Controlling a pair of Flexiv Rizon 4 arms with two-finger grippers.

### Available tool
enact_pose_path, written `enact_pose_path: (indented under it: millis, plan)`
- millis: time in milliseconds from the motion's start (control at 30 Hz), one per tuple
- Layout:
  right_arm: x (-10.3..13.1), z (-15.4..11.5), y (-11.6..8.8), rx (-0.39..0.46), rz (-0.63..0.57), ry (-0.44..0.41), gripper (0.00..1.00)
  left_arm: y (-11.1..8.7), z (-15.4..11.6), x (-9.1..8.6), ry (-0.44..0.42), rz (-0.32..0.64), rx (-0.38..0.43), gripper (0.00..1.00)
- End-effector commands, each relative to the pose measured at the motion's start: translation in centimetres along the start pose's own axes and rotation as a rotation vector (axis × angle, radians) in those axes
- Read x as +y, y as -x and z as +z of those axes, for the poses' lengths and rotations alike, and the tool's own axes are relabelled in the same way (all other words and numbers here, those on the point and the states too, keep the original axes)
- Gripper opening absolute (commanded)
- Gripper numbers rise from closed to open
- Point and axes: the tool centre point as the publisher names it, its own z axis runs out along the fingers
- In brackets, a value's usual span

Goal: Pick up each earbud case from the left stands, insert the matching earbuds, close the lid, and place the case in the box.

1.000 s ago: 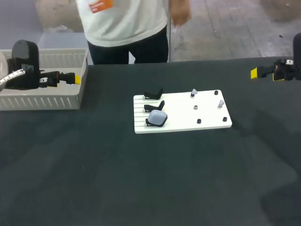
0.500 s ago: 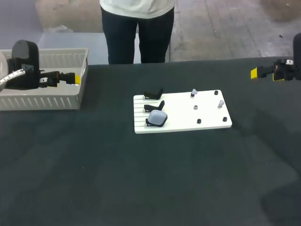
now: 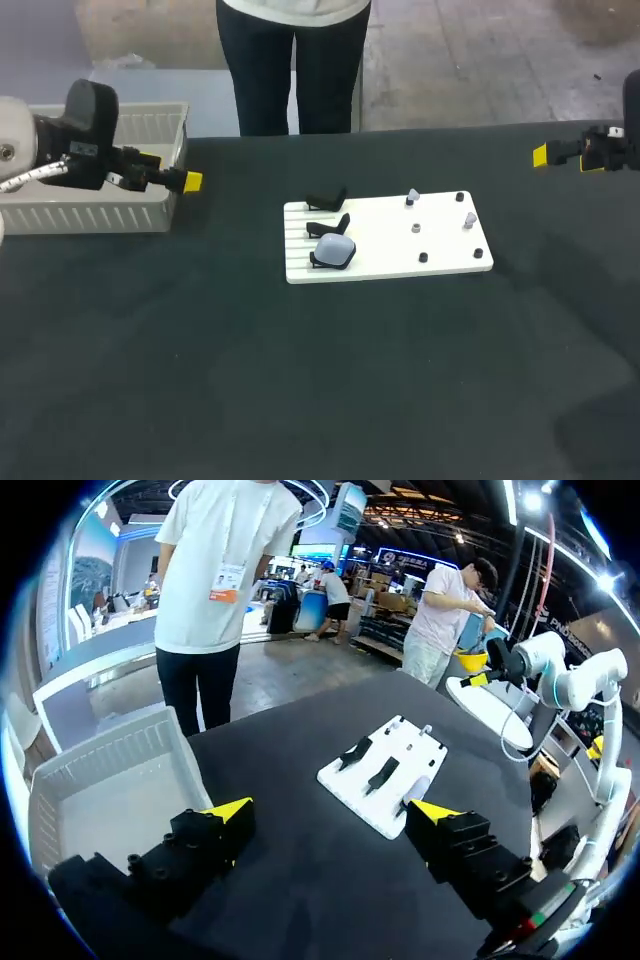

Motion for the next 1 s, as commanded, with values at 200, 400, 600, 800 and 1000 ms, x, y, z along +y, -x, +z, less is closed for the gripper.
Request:
enact_pose_path:
  millis: [200,400,600,800,1000]
  plan:
    - [0.0,0.0,0.0,0.0,0.0,0.0,1.0,-0.3,-0.2,-0.2,-0.421,0.458,-0.113,1.0]
    - [0.0,0.0,0.0,0.0,0.0,0.0,1.0,-0.3,-0.2,-0.2,-0.421,0.458,-0.113,1.0]
    - [0.0,0.0,0.0,0.0,0.0,0.0,1.0,-0.5,0.1,-0.7,-0.408,0.437,-0.101,1.0]
    - [0.0,0.0,0.0,0.0,0.0,0.0,1.0,-1.0,1.8,-4.5,-0.389,0.402,-0.116,1.0]
    - [0.0,0.0,0.0,0.0,0.0,0.0,1.0,-1.6,3.5,-7.6,-0.274,0.452,-0.105,1.0]
